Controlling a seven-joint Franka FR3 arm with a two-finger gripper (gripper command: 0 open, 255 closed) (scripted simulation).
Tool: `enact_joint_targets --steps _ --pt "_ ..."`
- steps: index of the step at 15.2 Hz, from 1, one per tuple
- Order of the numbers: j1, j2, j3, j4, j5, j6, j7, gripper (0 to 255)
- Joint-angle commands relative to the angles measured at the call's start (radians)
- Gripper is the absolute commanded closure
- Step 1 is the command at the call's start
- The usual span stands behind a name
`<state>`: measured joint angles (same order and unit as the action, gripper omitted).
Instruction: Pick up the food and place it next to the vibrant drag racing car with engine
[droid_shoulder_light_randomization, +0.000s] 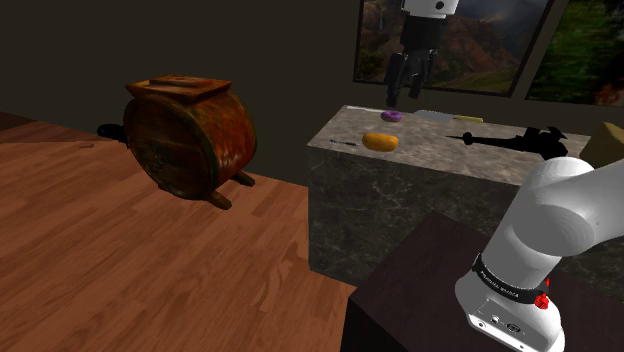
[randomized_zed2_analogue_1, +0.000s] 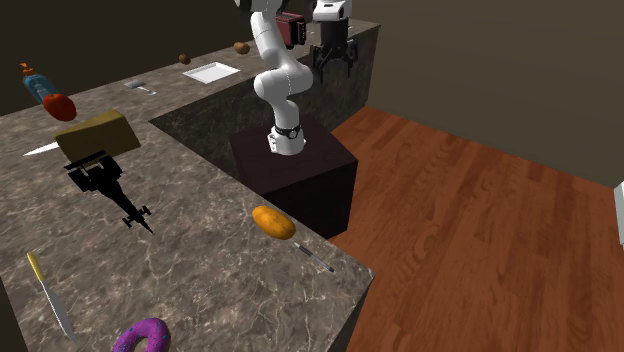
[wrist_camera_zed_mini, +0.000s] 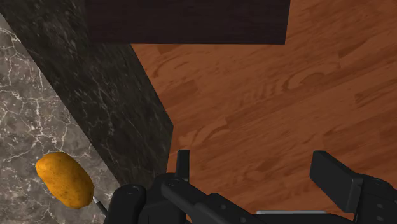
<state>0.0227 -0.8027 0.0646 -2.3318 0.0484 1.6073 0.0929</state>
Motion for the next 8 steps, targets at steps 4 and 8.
enact_joint_targets --steps 4,8 --pt "-0.008 0.029 -0.064 -0.034 -0.037 0.050 -0.094 0" --pt "-0.020 0.091 -0.149 -0.059 -0.084 0.122 -0.218 0"
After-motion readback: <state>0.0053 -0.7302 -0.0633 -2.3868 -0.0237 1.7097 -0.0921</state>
